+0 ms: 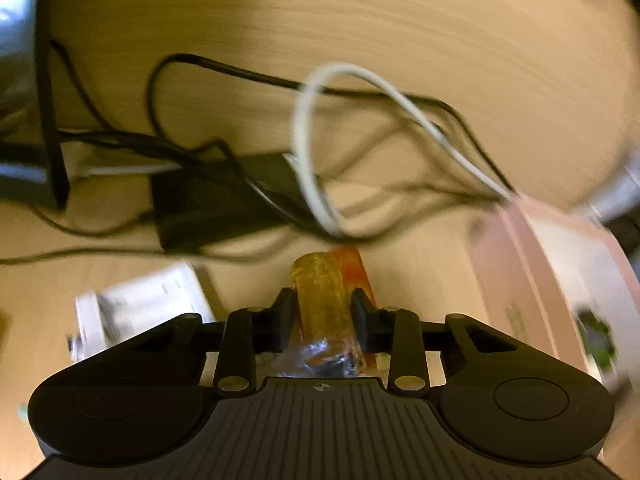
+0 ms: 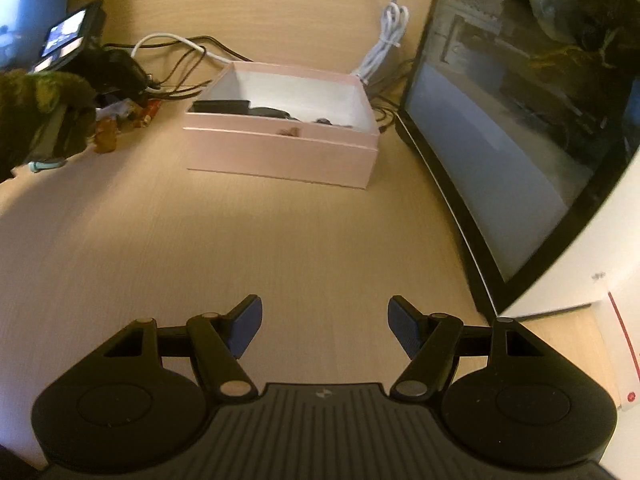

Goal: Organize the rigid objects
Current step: 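Reach the left tool to the amber bottle and grasp it, then lift the amber bottle with the left tool while the right tool reaches toward the orange toy dog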

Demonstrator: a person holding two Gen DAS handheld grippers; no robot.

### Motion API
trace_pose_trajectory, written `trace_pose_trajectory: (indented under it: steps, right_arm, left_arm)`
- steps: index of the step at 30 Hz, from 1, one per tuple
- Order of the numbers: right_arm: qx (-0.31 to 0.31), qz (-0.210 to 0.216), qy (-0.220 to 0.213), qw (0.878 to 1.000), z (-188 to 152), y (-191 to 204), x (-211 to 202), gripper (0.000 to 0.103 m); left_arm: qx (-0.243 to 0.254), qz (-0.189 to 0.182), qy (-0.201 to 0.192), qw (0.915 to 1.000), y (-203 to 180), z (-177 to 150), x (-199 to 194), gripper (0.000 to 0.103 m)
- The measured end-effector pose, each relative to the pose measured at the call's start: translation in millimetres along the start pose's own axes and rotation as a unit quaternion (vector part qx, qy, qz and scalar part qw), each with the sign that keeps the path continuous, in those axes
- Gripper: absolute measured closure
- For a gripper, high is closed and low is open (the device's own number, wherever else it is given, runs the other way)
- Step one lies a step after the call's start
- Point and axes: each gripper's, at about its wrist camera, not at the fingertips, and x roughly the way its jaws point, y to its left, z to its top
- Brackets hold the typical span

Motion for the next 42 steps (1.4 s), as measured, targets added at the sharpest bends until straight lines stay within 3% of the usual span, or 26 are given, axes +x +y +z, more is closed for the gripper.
trace_pose_trajectory:
  steps: [5, 11, 16, 18, 21, 27, 30, 35, 38, 42]
  right_arm:
    - [0.011, -0.006, 0.002, 1.000, -4.5, -8.2, -1.5, 0.033]
    - [0.010, 0.042, 0.033, 0.998, -3.3, 1.4, 25.1, 0.033]
    - [-0.039, 0.077, 0.025, 0.996, 10.4, 32.2, 38.3, 0.033]
    - [-0.057, 0.084, 0.024, 0.995, 13.6, 43.3, 42.7, 0.033]
    - [-0.065, 0.103, 0.021, 0.992, 19.8, 50.9, 47.8, 0.033]
    - [-0.044, 0.135, 0.024, 0.990, 18.5, 38.6, 53.9, 0.028]
    - [-0.035, 0.140, 0.028, 0.989, 18.4, 30.7, 58.0, 0.022]
    - [-0.051, 0.154, 0.028, 0.986, 23.6, 34.8, 60.9, 0.022]
    - [-0.058, 0.195, 0.029, 0.979, 29.4, 46.0, 57.2, 0.022]
    - [-0.096, 0.247, -0.006, 0.964, 34.4, 78.1, 38.2, 0.022]
  left_arm:
    - [0.022, -0.065, 0.016, 0.9975, 1.5, -58.0, -50.1, 0.070]
    - [0.059, -0.100, 0.039, 0.9925, 2.1, -116.3, -105.3, 0.068]
    - [0.092, -0.064, 0.022, 0.9934, -2.7, -136.6, -125.0, 0.067]
    - [0.079, -0.054, 0.021, 0.9952, -7.4, -134.0, -120.5, 0.067]
    - [0.066, -0.045, 0.012, 0.9967, -15.5, -129.7, -112.6, 0.067]
    - [0.109, 0.015, -0.006, 0.9939, -44.4, -136.7, -106.5, 0.070]
    - [0.056, -0.037, 0.002, 0.9977, -32.7, -134.3, -114.5, 0.071]
    - [0.009, -0.045, -0.040, 0.9982, 1.5, -126.6, -167.8, 0.071]
    - [-0.033, -0.027, -0.060, 0.9973, 32.7, -121.4, -205.1, 0.071]
    - [-0.083, 0.020, -0.075, 0.9935, 72.5, -122.6, -240.4, 0.071]
